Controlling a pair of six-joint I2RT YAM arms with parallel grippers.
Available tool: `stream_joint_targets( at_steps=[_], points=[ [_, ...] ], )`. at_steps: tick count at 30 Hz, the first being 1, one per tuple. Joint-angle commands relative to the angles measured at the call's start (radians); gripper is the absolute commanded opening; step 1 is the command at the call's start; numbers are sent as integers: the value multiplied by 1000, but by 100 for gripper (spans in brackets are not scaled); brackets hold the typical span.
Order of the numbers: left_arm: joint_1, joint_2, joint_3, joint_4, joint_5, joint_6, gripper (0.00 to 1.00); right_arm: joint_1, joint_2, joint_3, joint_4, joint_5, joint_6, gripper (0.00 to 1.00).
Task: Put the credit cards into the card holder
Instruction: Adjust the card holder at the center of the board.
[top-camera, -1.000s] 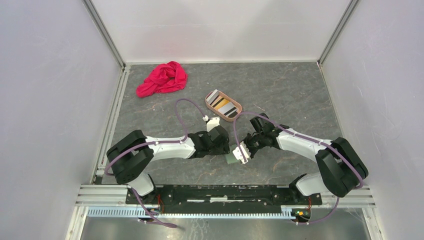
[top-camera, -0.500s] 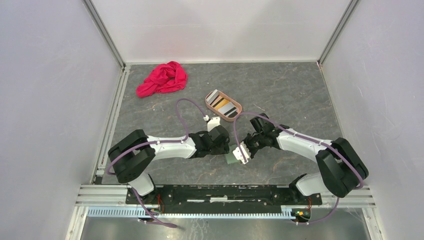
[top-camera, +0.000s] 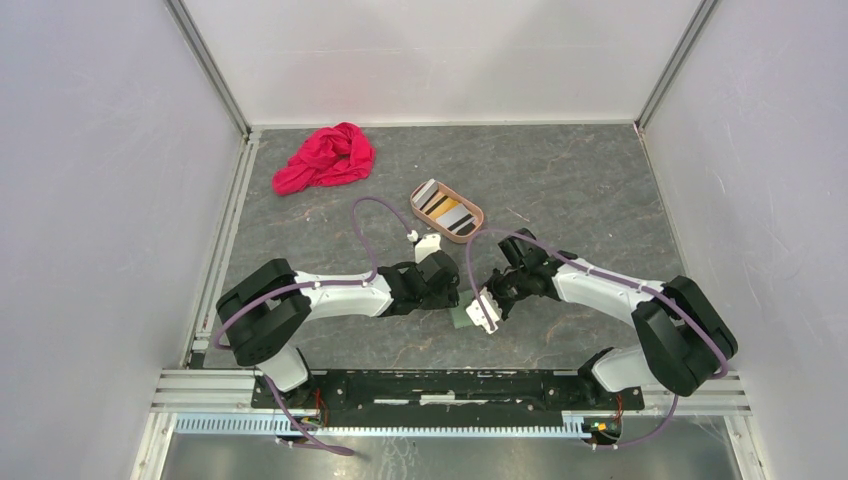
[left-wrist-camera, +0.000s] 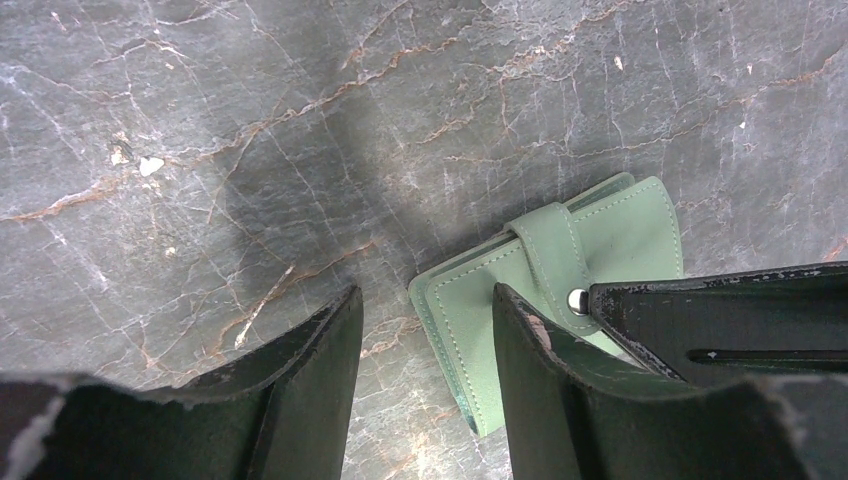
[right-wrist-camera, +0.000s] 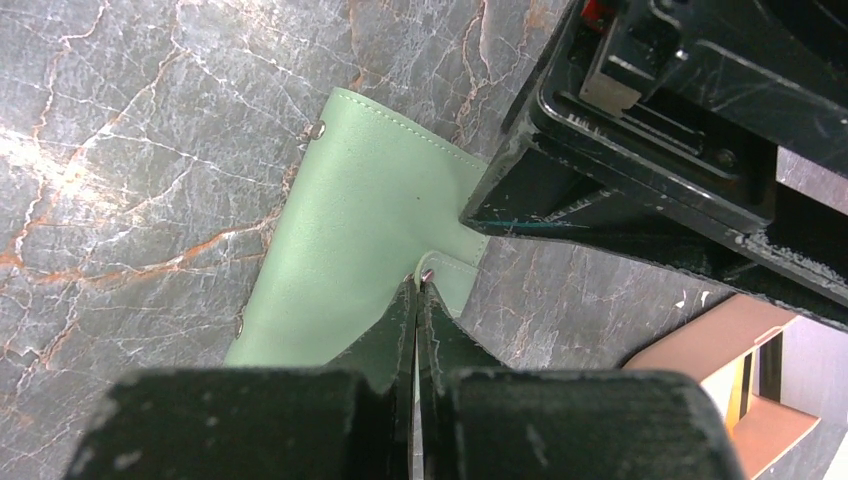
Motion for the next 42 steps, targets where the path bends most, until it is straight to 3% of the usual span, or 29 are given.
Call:
stream_joint_targets(
  at_steps=[1, 35, 42],
  points=[
    [-3, 38, -25, -37, 6, -37, 57, 14, -19, -21, -25, 27, -35, 0],
    [-4, 37, -28, -30, 13, -27, 57, 40, -38, -30, -32, 28, -53, 0],
    [-4, 36, -32, -29, 13, -27, 57, 52, -38, -37, -19, 94, -58, 0]
  ],
)
